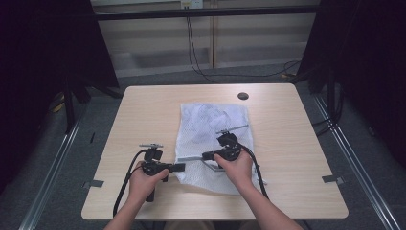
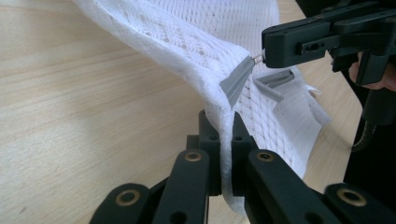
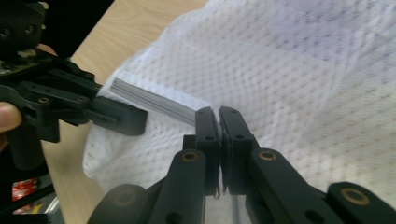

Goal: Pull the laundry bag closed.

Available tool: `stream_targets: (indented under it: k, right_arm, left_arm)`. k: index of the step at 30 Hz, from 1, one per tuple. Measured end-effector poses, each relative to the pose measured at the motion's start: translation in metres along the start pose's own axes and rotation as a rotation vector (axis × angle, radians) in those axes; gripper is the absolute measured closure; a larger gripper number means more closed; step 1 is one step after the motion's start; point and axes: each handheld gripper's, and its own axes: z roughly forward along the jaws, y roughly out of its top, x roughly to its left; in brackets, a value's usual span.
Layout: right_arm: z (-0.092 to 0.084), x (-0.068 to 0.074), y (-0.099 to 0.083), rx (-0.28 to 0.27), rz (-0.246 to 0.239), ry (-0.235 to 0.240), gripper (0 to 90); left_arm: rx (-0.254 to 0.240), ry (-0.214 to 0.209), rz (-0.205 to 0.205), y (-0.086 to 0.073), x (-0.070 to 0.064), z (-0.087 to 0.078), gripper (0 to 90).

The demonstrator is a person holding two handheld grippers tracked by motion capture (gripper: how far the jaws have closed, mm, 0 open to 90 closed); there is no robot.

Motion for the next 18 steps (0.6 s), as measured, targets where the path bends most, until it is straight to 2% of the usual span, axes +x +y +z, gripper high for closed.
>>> stream_targets:
  k: [5,18]
  right_arm:
    - [-0.0037,-0.0073,-0.002,-0.006,0.024,0.008,86.8]
    - [-0.007,-0.009,-0.0026,-0.009,0.026,0.003,86.8]
  left_arm:
    - [-0.001,-0.012,0.0,0.0,0.0011,-0.0002,89.0]
    - [0.002,0.0,-0.002,-0.0005,0.0003,0.0007,89.0]
